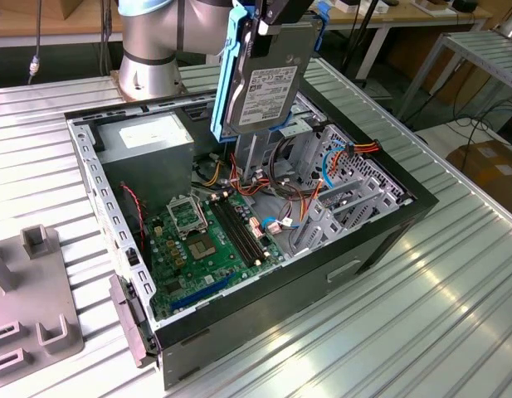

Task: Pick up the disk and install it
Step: 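Insert the disk into the insertion slot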

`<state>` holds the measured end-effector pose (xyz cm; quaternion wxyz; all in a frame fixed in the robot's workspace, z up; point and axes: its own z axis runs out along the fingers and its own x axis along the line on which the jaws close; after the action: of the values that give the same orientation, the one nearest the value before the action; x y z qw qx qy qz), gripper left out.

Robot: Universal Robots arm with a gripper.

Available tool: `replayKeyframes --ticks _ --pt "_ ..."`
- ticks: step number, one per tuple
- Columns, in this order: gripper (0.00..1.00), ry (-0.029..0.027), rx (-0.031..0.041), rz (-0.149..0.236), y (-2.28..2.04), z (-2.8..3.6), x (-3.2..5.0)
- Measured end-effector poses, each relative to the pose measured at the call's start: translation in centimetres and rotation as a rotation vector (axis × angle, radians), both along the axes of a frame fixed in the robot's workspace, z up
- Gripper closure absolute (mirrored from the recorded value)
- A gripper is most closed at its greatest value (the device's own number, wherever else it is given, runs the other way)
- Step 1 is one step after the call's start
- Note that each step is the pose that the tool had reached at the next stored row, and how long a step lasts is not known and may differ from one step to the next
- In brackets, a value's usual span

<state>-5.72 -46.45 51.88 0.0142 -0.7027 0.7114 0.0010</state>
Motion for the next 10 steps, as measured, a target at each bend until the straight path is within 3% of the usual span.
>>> replayKeyframes --ticks 10 --pt "0.63 0.0001 0.0 0.0 -1.14 -0.02 0.02"
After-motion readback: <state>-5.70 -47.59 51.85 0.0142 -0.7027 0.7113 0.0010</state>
